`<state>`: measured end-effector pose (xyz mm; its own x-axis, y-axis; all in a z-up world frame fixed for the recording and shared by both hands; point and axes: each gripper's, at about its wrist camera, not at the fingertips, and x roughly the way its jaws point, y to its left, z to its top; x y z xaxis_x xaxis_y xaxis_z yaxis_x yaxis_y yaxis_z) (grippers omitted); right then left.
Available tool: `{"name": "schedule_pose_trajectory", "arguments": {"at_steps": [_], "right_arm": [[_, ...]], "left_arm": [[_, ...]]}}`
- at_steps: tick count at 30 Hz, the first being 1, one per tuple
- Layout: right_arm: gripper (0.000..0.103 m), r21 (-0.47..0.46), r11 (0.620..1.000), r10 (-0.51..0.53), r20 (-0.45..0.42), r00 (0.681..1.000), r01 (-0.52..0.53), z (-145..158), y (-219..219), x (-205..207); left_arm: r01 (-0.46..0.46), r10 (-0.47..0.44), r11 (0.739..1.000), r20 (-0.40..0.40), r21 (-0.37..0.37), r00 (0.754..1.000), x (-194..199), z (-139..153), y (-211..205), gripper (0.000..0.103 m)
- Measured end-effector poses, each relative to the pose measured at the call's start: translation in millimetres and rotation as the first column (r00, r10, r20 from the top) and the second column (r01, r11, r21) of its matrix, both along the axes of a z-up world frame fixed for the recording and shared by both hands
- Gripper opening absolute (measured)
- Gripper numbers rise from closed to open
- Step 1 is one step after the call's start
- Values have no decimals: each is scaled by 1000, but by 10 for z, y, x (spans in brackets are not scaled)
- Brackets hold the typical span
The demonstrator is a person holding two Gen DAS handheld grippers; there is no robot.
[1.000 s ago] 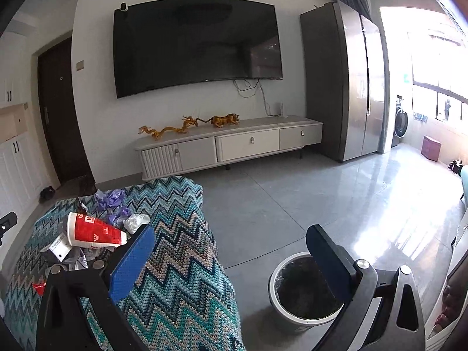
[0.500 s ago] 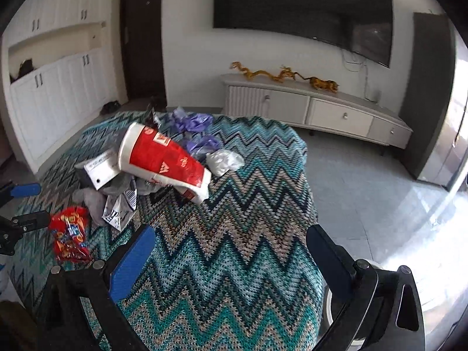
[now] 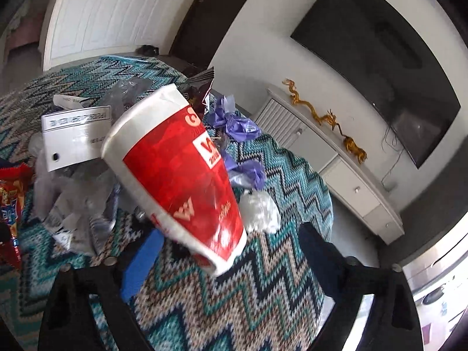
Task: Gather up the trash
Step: 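Grasp the red chip bag with the left tool while the right tool grasps the red-white cup, then carry both items over the trash bin and open both tools to drop them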
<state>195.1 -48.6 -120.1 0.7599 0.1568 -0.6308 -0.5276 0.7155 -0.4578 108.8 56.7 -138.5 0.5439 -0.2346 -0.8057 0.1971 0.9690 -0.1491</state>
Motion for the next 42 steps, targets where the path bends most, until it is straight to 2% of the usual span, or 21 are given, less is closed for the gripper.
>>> {"name": "schedule_pose_trajectory", "arguments": {"at_steps": [2, 3, 4, 6, 9, 13, 20, 25, 30, 32, 34, 39, 42], "right_arm": [[74, -1, 1000, 13, -3, 1000, -13, -32, 28, 110], [58, 5, 1000, 14, -11, 1000, -14, -44, 30, 160], [38, 22, 1000, 15, -26, 1000, -14, -46, 24, 206], [29, 71, 997, 8, -54, 998, -4, -28, -29, 246], [28, 153, 988, -3, -87, 996, 16, 32, -153, 262], [28, 266, 963, -9, -147, 989, 48, 149, -341, 192], [28, 492, 865, 15, -222, 975, 98, 460, -729, -99], [28, 584, 800, -18, -205, 979, 137, 672, -1088, -401], [28, 642, 730, -153, -181, 972, 234, 803, -1781, -716], [28, 647, 703, -235, -182, 955, 297, 794, -2147, -813], [28, 653, 660, -316, -207, 926, 371, 738, -2540, -896], [28, 633, 534, -496, -301, 814, 560, 366, -3440, -986], [28, 625, 439, -559, -372, 741, 646, 73, -3875, -992]], "left_arm": [[2, -2, 1000, 6, 2, 1000, 30, -1, -1, 49], [3, -3, 1000, 9, 0, 1000, 31, -3, 6, 43], [3, -3, 1000, 12, -5, 1000, 35, 1, 10, 41], [4, -3, 1000, 13, -11, 1000, 95, 9, 27, 33], [5, -5, 1000, 21, -16, 1000, 98, 44, 39, 27], [0, 1, 1000, 42, -24, 999, 18, 153, 84, 26], [23, -19, 999, 110, -42, 994, -149, 467, 5, 24], [116, -109, 993, 155, -36, 982, -121, 751, -342, 24], [266, -255, 963, 182, -36, 950, 89, 984, -990, 24], [336, -324, 941, 185, -37, 928, 183, 1054, -1374, 24], [404, -392, 914, 178, -36, 902, 293, 1090, -1818, 24], [508, -500, 859, 107, -61, 859, 591, 962, -2890, 24], [531, -528, 844, 57, -80, 847, 791, 783, -3442, 24]]}}
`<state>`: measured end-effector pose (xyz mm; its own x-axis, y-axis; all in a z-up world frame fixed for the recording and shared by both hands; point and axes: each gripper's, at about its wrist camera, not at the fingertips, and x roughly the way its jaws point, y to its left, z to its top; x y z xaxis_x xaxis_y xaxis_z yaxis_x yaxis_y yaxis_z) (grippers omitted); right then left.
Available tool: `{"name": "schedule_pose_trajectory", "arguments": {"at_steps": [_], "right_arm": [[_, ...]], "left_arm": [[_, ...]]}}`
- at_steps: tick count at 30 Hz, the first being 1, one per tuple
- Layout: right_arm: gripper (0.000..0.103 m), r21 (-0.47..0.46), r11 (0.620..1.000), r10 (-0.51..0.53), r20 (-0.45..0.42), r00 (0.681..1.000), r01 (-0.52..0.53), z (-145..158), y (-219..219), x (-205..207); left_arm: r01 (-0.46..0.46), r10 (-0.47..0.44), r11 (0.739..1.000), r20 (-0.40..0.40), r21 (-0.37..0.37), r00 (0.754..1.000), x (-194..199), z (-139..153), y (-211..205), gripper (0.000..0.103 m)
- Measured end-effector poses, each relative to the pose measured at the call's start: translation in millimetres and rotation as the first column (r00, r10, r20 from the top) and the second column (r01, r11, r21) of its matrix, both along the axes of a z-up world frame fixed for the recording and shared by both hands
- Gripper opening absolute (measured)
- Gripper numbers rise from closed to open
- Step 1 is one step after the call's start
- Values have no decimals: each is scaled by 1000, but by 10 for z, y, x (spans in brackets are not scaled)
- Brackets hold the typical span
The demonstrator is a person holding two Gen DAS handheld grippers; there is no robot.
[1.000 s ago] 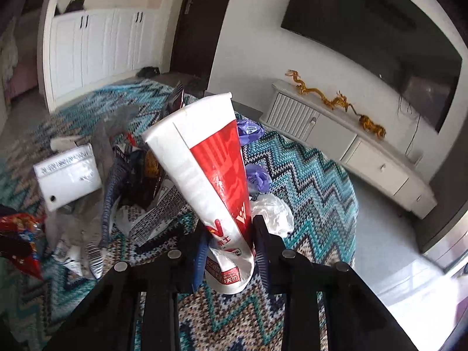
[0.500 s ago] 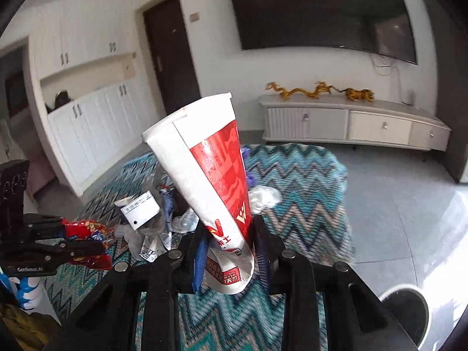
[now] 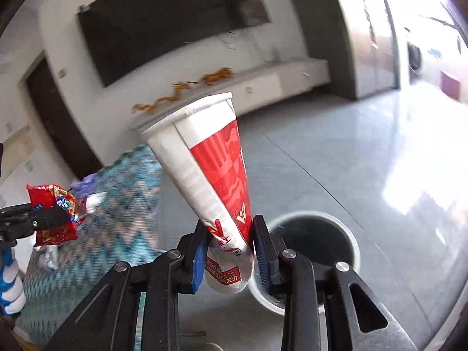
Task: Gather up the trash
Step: 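Carry both items over the trash bin and open both tools to drop them, then move both open tools back over the blanket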
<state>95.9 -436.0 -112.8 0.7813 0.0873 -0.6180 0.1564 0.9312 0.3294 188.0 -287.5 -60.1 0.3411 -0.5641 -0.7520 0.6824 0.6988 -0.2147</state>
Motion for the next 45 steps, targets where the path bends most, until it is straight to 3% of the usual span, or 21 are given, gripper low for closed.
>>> {"name": "schedule_pose_trajectory", "arguments": {"at_steps": [5, 9, 14, 16, 19, 22, 25, 30, 36, 38, 40, 45], "right_arm": [[28, 38, 993, -107, -67, 992, 110, -453, -451, 111], [30, 62, 987, -141, -112, 984, 148, -698, -673, 219], [30, 75, 983, -156, -159, 975, 169, -919, -816, 356], [30, 75, 981, -165, -177, 970, 181, -997, -841, 402], [32, 67, 978, -178, -209, 962, 195, -1095, -889, 505], [41, 51, 979, -183, -228, 956, 199, -1169, -917, 580], [42, 64, 977, -185, -227, 956, 204, -1155, -895, 549], [43, 65, 985, -147, -176, 973, 160, -883, -734, 469], [55, 38, 993, -108, -17, 994, 108, -147, -407, 194], [61, 17, 995, -98, 45, 994, 97, 143, -264, 78], [76, -6, 996, -88, 96, 991, 89, 394, -107, -18], [96, -38, 999, -25, 233, 972, 35, 1006, 393, -289]], "left_arm": [[18, -15, 999, -64, 49, 998, 345, -422, -840, 27], [6, 3, 996, -98, 85, 995, 569, -766, -1200, 30], [18, -6, 995, -117, 98, 993, 627, -976, -1509, 31], [11, 3, 995, -134, 98, 991, 650, -1026, -1585, 33], [-9, 22, 997, -157, 82, 987, 705, -1037, -1538, 51], [-11, 22, 997, -154, 72, 988, 719, -1014, -1411, 52], [-21, 29, 998, -120, 67, 992, 668, -918, -1282, 52], [-58, 59, 998, -48, 20, 997, 531, -561, -939, 52], [-75, 79, 995, 50, -66, 996, 214, 31, -421, 52], [-74, 79, 994, 67, -77, 995, 96, 190, -239, 52], [-88, 97, 991, 91, -104, 991, -34, 365, 7, 52], [-125, 152, 979, 171, -161, 973, -325, 690, 707, 53]]}}
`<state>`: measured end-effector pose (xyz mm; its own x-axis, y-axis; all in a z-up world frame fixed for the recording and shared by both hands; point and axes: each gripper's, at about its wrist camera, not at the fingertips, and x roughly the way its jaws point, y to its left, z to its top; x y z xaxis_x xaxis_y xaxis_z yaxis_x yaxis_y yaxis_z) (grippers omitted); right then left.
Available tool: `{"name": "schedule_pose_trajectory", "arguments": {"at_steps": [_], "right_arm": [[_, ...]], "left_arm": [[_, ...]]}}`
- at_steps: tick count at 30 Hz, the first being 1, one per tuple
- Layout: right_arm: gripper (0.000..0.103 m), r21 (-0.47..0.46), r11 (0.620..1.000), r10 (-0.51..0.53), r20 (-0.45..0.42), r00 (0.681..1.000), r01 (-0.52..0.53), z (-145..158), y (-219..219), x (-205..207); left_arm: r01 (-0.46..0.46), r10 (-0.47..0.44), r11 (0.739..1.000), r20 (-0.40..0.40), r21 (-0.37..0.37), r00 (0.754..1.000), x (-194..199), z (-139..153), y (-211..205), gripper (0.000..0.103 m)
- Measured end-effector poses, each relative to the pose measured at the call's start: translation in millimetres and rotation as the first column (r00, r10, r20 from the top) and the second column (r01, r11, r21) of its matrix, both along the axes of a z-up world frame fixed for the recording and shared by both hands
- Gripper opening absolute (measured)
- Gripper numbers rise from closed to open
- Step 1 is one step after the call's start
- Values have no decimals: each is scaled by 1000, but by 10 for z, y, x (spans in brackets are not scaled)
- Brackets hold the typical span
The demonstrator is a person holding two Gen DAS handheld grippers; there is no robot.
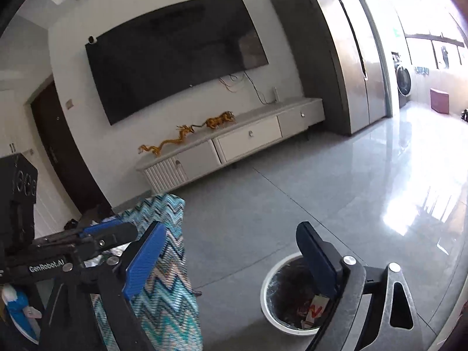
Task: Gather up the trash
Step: 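Move both open tools back over the blanket, then grasp the white milk carton with the left tool while the right tool grasps the white tissue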
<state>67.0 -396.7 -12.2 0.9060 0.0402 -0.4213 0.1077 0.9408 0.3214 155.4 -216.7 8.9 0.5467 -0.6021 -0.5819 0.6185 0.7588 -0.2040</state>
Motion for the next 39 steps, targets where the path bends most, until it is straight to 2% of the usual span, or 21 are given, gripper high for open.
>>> {"name": "schedule_pose_trajectory", "arguments": {"at_steps": [1, 5, 11, 16, 20, 24, 30, 35, 39], "right_arm": [[100, -6, 1000, 10, 20, 1000, -10, 85, 94, -36], [103, -6, 998, 68, 79, 995, -68, 362, 446, -146], [103, -44, 987, 156, 72, 985, -154, 510, 1019, -45], [103, -39, 975, 222, 44, 974, -220, 463, 1400, 64], [103, -58, 956, 287, 3, 958, -287, 432, 1749, 233], [103, -65, 932, 354, -43, 934, -356, 356, 2058, 400], [103, -64, 899, 423, -126, 898, -432, 137, 2436, 719], [103, -58, 889, 437, -185, 880, -454, -98, 2573, 917], [103, -40, 889, 437, -222, 871, -456, -267, 2588, 1104]], "left_arm": [[-9, 9, 1000, 14, -5, 1000, -22, 53, 134, 53], [-56, 57, 998, 69, -17, 996, -188, 137, 831, 62], [-152, 152, 988, 92, -12, 984, -244, 22, 1882, 65], [-201, 197, 979, 89, 38, 976, -203, -213, 2656, 65], [-216, 210, 968, 61, 127, 976, -157, -519, 3084, 65], [-194, 195, 970, 10, 149, 981, -65, -751, 3308, 65], [-138, 148, 977, -53, 165, 988, 175, -937, 3324, 65], [-38, 58, 979, -93, 198, 994, 374, -1090, 3230, 65], [7, 20, 969, -107, 247, 994, 533, -1202, 3142, 65]]}}
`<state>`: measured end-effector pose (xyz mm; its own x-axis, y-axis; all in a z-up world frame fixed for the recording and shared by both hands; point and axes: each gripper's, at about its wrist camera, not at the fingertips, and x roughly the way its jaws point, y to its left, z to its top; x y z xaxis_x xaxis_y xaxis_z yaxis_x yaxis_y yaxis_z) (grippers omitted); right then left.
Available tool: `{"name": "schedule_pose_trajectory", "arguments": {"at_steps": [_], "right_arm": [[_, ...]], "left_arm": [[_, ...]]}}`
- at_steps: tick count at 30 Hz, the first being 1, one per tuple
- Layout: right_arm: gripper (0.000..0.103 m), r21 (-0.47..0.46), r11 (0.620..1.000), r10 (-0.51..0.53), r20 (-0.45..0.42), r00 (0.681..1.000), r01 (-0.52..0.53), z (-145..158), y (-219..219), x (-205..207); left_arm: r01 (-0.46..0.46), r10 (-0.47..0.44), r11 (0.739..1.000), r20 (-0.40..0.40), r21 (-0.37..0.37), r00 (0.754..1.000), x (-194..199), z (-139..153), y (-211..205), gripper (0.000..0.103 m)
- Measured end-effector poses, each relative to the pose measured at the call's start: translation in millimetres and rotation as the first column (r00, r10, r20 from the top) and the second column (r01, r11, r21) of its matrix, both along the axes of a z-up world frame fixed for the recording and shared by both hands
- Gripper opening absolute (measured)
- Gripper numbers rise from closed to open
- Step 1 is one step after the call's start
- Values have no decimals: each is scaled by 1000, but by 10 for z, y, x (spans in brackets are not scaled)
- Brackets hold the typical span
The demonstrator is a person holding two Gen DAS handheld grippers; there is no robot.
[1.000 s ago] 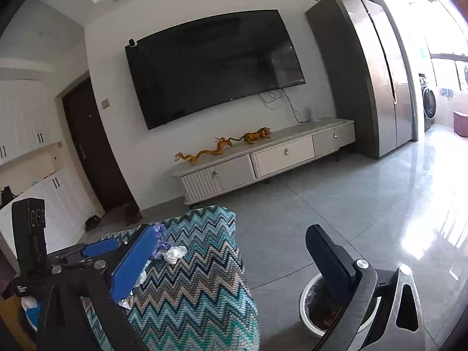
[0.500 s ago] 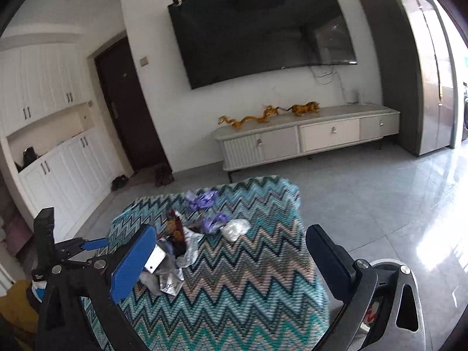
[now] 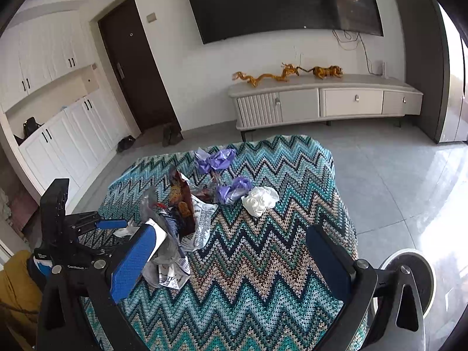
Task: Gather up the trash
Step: 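Grasp the white milk carton with the left tool while the right tool grasps the white tissue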
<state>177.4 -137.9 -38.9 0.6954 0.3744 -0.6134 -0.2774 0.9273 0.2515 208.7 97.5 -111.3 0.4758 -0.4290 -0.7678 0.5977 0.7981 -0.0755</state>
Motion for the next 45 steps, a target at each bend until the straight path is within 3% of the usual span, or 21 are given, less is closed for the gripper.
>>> {"name": "schedule_pose_trajectory", "arguments": {"at_steps": [5, 9, 12, 14, 15, 18, 23, 26, 31, 45], "right_arm": [[103, -7, 1000, -1, -50, 999, 1, -219, -4, 284], [103, -20, 1000, -1, -80, 997, -1, -392, -9, 534], [100, -20, 1000, -1, -101, 995, -1, -521, -16, 746], [99, -20, 1000, 1, -113, 994, -3, -586, -2, 873], [97, -22, 1000, 4, -119, 993, -7, -629, 9, 952], [91, -32, 999, 18, -142, 990, -23, -760, 69, 1157], [73, -34, 999, 27, -185, 982, -34, -1008, 159, 1424], [55, -33, 999, 26, -213, 977, -34, -1141, 197, 1516], [27, -28, 999, 35, -206, 978, -42, -1150, 162, 1481], [24, 35, 998, 50, -106, 993, -47, -648, -135, 577]], "left_arm": [[41, -41, 999, -29, 0, 999, 146, -75, -47, 65], [67, -64, 996, -57, 51, 996, 210, -241, -149, 65], [63, -61, 997, -52, 36, 997, 217, -253, -172, 64], [58, -57, 998, -52, 23, 997, 224, -248, -159, 57], [59, -58, 998, -55, 12, 997, 223, -238, -155, 49], [52, -53, 999, -53, -10, 997, 208, -195, -122, 39], [22, -24, 999, -49, -41, 999, 151, -142, -64, 33], [7, -10, 998, -43, -56, 999, 102, -84, -14, 33], [-22, 19, 994, -30, -103, 999, -8, 69, 83, 33], [-130, 143, 977, 69, -170, 987, -527, 664, 369, 33]]}}
